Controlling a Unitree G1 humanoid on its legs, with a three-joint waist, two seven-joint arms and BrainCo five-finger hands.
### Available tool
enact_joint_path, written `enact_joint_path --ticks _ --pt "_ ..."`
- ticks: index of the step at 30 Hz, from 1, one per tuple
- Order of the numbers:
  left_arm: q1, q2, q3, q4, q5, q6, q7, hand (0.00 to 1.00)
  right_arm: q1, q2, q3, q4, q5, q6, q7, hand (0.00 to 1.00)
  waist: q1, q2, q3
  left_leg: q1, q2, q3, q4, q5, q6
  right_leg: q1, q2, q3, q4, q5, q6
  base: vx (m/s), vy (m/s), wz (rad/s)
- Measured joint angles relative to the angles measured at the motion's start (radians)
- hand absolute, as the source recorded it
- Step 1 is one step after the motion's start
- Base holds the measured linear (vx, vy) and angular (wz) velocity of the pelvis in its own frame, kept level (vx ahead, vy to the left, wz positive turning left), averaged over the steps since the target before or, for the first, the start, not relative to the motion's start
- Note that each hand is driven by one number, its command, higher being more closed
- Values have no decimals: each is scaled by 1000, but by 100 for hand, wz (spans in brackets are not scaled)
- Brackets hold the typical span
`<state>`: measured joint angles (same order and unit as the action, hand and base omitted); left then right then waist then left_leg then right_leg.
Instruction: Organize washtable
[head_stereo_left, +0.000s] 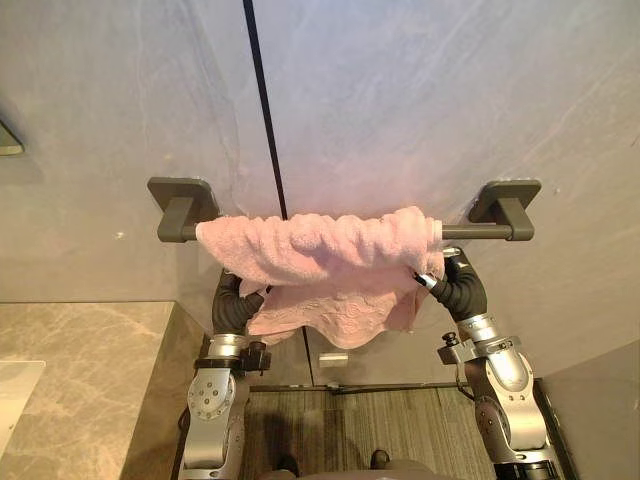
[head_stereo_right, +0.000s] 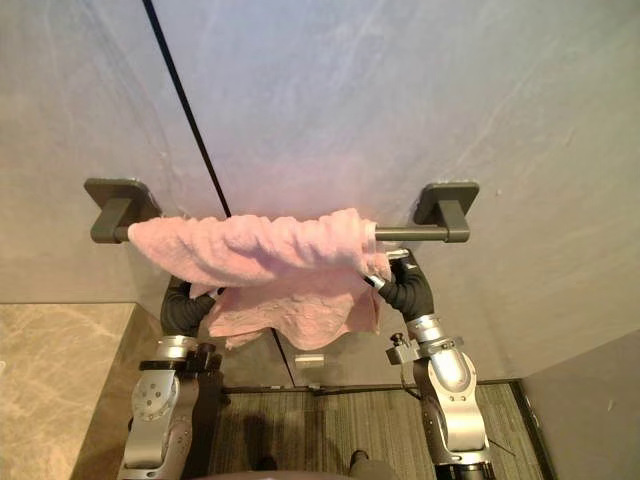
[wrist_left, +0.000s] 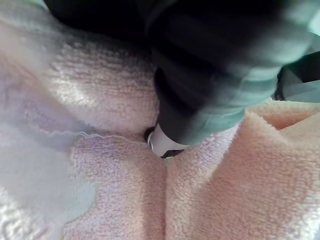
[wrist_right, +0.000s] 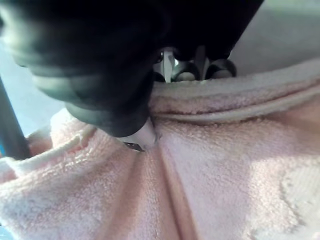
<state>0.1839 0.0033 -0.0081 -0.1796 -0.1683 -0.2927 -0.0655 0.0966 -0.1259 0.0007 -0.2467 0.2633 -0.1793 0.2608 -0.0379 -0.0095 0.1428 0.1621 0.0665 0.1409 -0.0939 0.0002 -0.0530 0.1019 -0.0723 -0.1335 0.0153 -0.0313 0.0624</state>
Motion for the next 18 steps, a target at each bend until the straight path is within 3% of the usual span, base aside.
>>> enact_joint_path --ticks 18 --pt "-11 -35 2 106 -57 4 -23 100 0 70 -37 71 -40 -12 -1 100 -3 1 0 -5 -1 -5 0 0 0 0 -2 -3 1 -1 1 -2 -1 0"
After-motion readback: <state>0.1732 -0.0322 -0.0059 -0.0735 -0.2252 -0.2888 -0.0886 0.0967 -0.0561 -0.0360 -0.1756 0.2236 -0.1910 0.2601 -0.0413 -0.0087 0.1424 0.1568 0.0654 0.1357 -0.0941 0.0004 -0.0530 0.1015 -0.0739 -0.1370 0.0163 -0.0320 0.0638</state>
